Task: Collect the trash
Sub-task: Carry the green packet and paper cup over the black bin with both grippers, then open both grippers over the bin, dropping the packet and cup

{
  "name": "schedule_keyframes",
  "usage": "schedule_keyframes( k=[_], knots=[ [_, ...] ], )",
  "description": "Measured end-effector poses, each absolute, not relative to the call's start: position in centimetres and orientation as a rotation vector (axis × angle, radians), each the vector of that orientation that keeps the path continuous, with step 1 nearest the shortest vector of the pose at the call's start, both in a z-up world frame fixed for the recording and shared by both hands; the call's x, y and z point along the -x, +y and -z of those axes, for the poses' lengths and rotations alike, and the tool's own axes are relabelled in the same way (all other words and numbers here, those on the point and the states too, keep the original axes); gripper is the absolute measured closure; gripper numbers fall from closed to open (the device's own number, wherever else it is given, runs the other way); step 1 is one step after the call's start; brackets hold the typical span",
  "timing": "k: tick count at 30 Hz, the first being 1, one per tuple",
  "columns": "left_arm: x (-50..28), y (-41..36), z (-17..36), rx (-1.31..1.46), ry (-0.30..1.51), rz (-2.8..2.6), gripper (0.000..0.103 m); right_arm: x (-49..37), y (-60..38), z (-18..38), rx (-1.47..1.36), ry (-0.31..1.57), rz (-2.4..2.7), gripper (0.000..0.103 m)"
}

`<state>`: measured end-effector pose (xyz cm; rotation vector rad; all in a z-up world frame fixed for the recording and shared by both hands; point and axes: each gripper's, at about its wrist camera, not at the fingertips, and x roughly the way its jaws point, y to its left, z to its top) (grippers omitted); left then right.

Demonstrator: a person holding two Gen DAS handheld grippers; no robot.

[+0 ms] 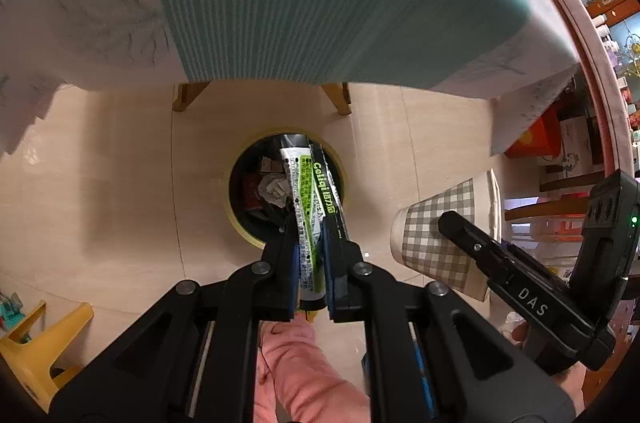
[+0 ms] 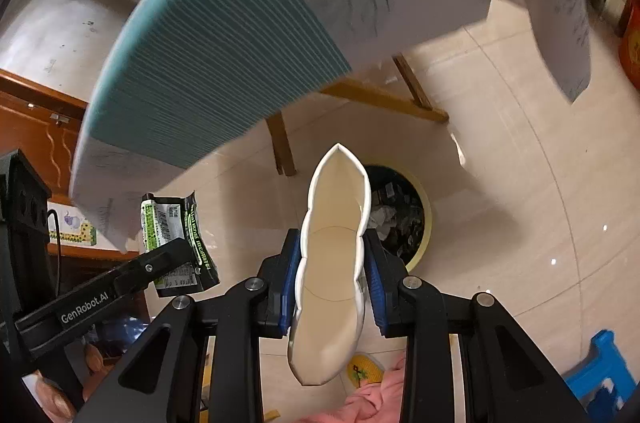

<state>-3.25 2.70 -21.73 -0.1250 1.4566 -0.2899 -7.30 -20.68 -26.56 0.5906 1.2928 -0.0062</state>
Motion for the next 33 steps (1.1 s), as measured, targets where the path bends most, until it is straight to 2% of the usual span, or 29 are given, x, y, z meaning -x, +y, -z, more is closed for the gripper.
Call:
schedule_keyframes(
  k=[9,13,14,15,16,20,21,22,23,24,26,33],
  knots=[
    [2.5,3.0,29.9,0.111,1.496,0.298,0.095,5.2,-18.3,35.6,-0.544,1.357,0.023,0.073],
    [2.1,2.3,32.4,0.06,1.493,0.308,0.094,4.0,-17.2,39.0,-0.498,1.383,0.024,0.068],
    [2.0,2.1,33.1,0.052,1.496,0.316,0.091,3.8,-16.8,39.8,-0.478,1.389,0.022,0.067],
    [1.7,2.1,33.6,0.047,1.498,0.32,0.081,3.4,-16.5,40.7,-0.461,1.396,0.017,0.067],
    [1.6,2.0,34.2,0.04,1.502,0.326,0.075,3.1,-16.3,41.5,-0.456,1.408,0.01,0.064],
    [0.9,1.6,35.9,-0.003,1.518,0.323,0.038,1.7,-15.0,44.5,-0.419,1.454,-0.036,0.056],
    [0.7,1.7,36.3,-0.009,1.514,0.319,0.034,1.4,-14.9,44.9,-0.404,1.459,-0.041,0.054],
    [0.5,1.9,36.5,-0.016,1.505,0.313,0.033,1.4,-14.9,45.2,-0.396,1.461,-0.04,0.046],
    [0.3,2.1,36.8,-0.018,1.503,0.31,0.029,1.2,-15.0,45.6,-0.392,1.461,-0.04,0.038],
    [0.1,2.2,37.0,-0.015,1.506,0.303,0.022,1.0,-15.2,45.9,-0.395,1.459,-0.041,0.033],
    [-0.1,2.8,37.0,-0.003,1.501,0.299,0.02,0.9,-15.8,46.3,-0.4,1.45,-0.042,0.017],
    [0.0,3.0,36.5,-0.055,1.473,0.308,0.02,1.2,-16.5,44.8,-0.387,1.424,-0.037,0.015]
  ],
)
